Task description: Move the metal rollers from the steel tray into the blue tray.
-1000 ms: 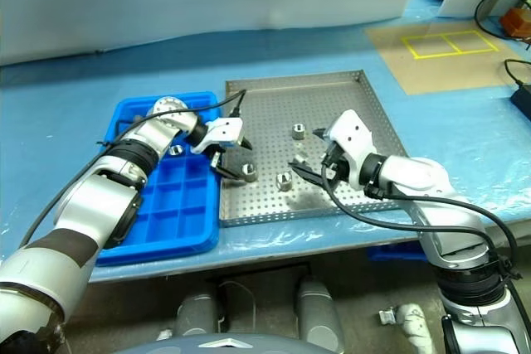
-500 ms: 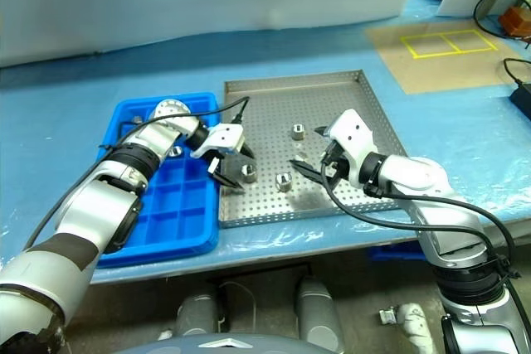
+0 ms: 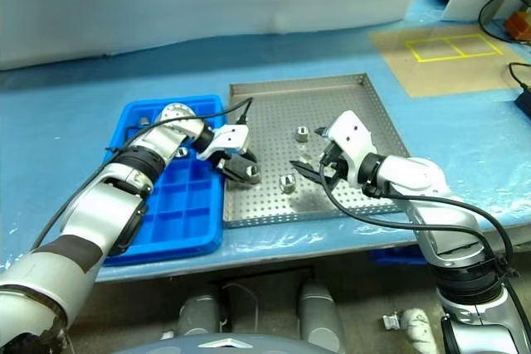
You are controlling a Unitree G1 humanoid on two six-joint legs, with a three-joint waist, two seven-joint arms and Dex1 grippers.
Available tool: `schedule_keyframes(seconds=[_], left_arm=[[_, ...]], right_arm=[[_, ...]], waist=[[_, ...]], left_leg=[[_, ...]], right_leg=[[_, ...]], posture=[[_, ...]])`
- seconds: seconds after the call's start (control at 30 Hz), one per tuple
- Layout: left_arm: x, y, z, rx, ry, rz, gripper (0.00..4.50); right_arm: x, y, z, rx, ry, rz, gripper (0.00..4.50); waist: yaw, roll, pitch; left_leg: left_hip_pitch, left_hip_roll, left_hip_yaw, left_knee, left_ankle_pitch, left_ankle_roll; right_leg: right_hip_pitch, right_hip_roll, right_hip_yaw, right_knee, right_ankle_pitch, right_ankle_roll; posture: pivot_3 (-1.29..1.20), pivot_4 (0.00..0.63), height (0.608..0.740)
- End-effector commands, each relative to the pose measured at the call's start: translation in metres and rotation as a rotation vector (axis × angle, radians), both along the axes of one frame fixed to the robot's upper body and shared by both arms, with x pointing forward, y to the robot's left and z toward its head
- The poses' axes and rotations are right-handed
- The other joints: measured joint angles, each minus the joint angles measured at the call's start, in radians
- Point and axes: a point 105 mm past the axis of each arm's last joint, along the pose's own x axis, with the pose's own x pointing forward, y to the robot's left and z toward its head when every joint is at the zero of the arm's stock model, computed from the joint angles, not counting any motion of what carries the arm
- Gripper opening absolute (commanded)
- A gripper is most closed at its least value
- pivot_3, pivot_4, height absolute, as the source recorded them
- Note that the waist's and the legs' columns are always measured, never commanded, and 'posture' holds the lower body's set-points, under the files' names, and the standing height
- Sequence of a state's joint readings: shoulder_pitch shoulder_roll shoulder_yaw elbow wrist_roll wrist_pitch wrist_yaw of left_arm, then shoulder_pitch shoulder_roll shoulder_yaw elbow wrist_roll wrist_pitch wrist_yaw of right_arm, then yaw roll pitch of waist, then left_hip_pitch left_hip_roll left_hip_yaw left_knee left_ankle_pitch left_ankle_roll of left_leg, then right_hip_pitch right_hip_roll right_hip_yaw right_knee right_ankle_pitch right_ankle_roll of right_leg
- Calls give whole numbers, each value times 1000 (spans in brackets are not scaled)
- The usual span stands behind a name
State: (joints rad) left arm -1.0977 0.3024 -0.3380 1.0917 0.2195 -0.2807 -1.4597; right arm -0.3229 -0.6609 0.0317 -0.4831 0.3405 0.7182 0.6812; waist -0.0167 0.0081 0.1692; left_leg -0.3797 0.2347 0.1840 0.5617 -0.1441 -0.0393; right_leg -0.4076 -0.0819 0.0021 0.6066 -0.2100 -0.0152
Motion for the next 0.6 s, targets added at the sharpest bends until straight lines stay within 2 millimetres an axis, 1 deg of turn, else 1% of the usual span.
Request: schedule_keyframes(seconds=[0.03,0.17,0.3,0.4,0.5,0.6], left_arm=[[-13,0,-30,43,107,13,2964],[-16,-4,-39,60,137,18,2964],[-13,-10,-43,72,103,34,2964],[-12,-14,-40,74,91,32,2964],[-11,-16,-36,78,88,20,2964],[-9,-10,-30,121,45,-18,2964]], right_arm=[[1,3,11,5,-55,13,4500],[1,4,10,6,-55,14,4500],[2,5,9,4,-56,14,4500],[2,5,9,4,-59,12,4500],[2,5,9,6,-60,11,4500],[2,5,8,7,-61,9,4500]], waist=[[0,0,-1],[0,3,-3],[0,4,-8],[0,4,-10],[-2,4,-10],[-15,-1,-7]], left_leg=[[0,-1,0,0,-1,1],[0,-6,0,-1,-2,3],[0,-12,0,-1,-5,8],[0,-13,0,0,-6,9],[0,-14,0,0,-6,9],[-3,-13,0,0,-6,9]], right_leg=[[1,0,0,-1,0,0],[1,-7,0,-1,-1,2],[3,-12,0,-3,-3,5],[5,-13,0,-4,-7,12],[6,-13,1,-4,-7,13],[2,-12,1,-4,-8,13]], posture=[[-544,150,740],[-541,150,740],[-540,150,740],[-540,150,740],[-543,150,740],[-543,150,740]])
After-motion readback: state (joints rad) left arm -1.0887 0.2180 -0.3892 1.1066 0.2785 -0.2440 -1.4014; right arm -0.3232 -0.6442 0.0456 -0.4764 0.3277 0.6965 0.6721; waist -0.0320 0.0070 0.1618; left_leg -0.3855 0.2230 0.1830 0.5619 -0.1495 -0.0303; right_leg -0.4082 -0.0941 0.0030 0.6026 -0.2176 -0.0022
